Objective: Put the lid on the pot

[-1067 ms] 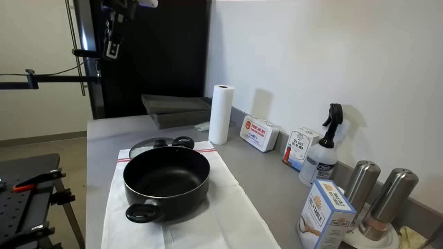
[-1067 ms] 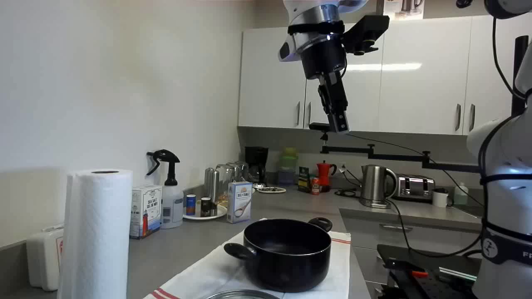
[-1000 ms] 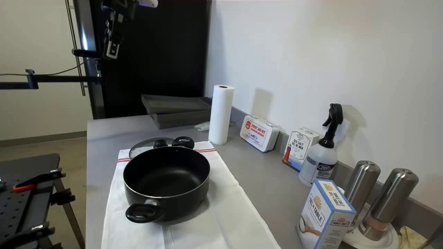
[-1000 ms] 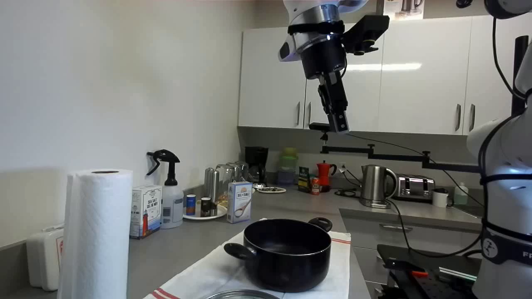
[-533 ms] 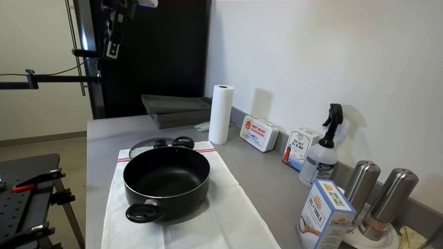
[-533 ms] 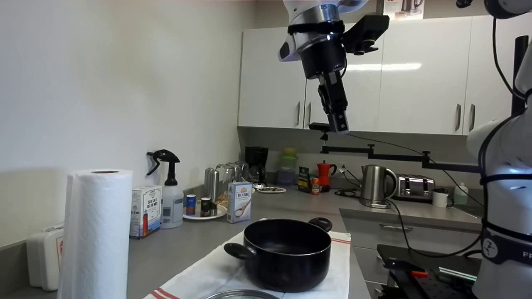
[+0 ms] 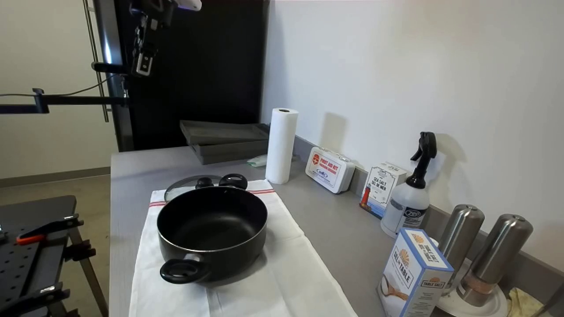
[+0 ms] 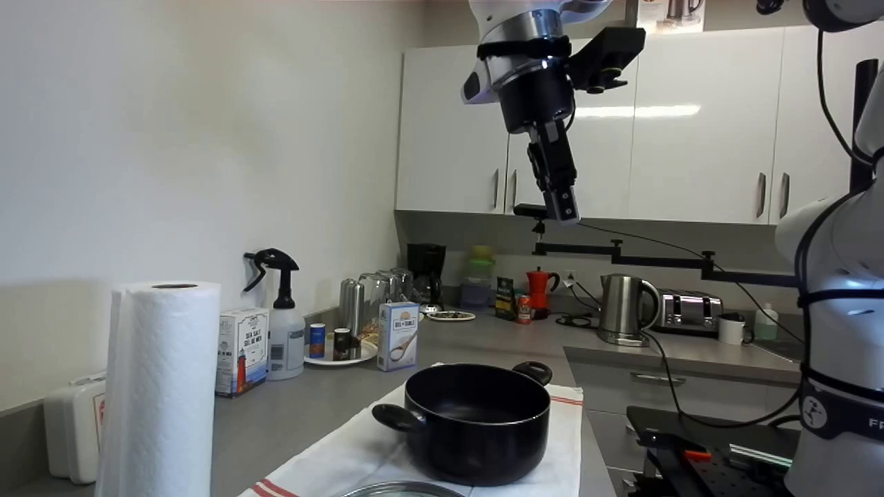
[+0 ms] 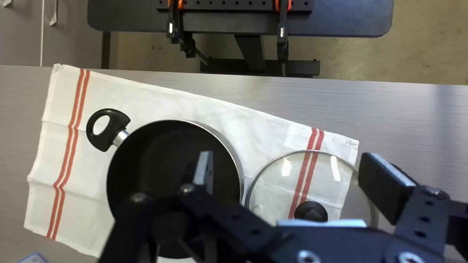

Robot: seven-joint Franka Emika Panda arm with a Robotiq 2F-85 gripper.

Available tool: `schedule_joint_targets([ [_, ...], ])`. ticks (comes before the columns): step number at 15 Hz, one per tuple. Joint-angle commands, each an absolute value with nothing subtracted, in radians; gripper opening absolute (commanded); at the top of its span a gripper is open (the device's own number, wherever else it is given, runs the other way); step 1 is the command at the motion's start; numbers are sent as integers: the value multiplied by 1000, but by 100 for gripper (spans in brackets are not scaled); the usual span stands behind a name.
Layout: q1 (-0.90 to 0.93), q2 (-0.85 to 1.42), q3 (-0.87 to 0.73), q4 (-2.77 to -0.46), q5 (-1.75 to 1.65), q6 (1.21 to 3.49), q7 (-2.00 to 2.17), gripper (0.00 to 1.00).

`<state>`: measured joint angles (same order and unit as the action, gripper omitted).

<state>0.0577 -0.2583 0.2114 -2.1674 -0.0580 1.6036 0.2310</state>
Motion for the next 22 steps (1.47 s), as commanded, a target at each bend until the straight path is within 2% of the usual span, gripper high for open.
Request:
schedule_joint_targets([
  [1, 79, -193, 189, -2157, -61, 1660, 212, 100],
  [14, 128, 247, 173, -2116, -73, 2074, 114, 100],
  [22, 152, 423, 167, -2084, -68, 2312, 41, 100],
])
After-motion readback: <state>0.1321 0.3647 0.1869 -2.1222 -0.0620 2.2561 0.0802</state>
